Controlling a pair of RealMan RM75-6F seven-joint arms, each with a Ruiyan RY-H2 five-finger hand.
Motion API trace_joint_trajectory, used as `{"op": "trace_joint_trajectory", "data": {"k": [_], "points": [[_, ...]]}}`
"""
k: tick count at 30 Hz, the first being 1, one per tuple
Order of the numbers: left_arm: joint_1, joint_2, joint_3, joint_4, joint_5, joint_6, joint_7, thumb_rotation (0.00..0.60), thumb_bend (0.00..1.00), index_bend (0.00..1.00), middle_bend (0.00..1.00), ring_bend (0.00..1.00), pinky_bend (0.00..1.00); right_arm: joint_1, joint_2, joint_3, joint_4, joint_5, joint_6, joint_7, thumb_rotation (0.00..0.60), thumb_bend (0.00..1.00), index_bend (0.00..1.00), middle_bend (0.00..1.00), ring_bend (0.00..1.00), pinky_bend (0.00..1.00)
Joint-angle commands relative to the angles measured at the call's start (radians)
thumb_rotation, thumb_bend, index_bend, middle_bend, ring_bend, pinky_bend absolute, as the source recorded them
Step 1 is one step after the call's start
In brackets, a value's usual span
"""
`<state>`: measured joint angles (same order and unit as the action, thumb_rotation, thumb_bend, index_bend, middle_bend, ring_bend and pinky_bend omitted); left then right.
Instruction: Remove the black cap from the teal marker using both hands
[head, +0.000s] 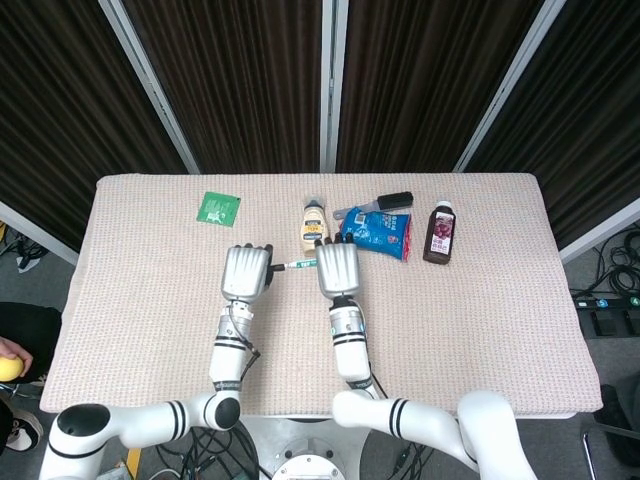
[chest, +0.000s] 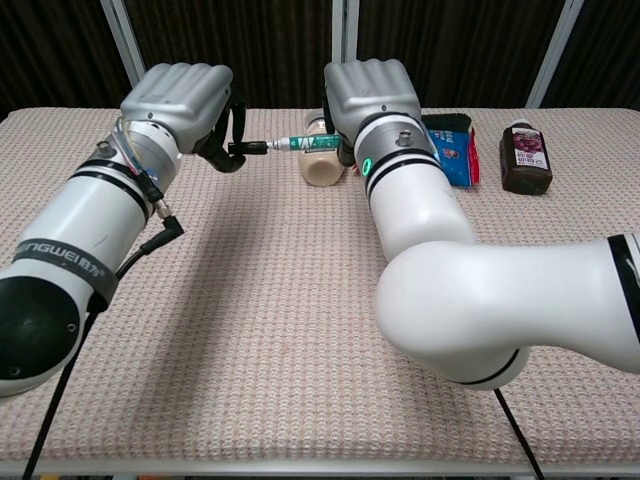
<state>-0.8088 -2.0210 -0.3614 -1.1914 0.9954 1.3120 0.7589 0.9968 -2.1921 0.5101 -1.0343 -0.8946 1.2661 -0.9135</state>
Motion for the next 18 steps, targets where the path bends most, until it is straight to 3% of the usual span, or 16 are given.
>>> {"op": "trace_joint_trajectory", "data": {"k": [1, 11, 18], "points": [[0.011, 0.004, 0.006, 0.009, 0.009, 0.004, -0.02, 0.6, 0.31, 0.65, 0.68, 0.61, 0.67, -0.005, 0.005, -0.001, -0.003, 0.003, 0.001, 0.001, 0.6, 0.33, 0.64, 0.57, 0.33, 0.29], [0.06, 0.032, 0.02, 0.008, 0.021, 0.02, -0.073, 0.6, 0.32, 0.66, 0.68, 0.61, 0.68, -0.045, 0.029, -0.027, -0.021, 0.003, 0.013, 0.017, 0.6, 0.33, 0.64, 0.57, 0.33, 0.29], [0.141, 0.079, 0.065, -0.052, 0.039, 0.038, -0.154, 0.6, 0.32, 0.66, 0.68, 0.61, 0.68, -0.16, 0.099, -0.108, -0.127, -0.036, 0.074, 0.075, 0.6, 0.33, 0.64, 0.57, 0.33, 0.29]]}}
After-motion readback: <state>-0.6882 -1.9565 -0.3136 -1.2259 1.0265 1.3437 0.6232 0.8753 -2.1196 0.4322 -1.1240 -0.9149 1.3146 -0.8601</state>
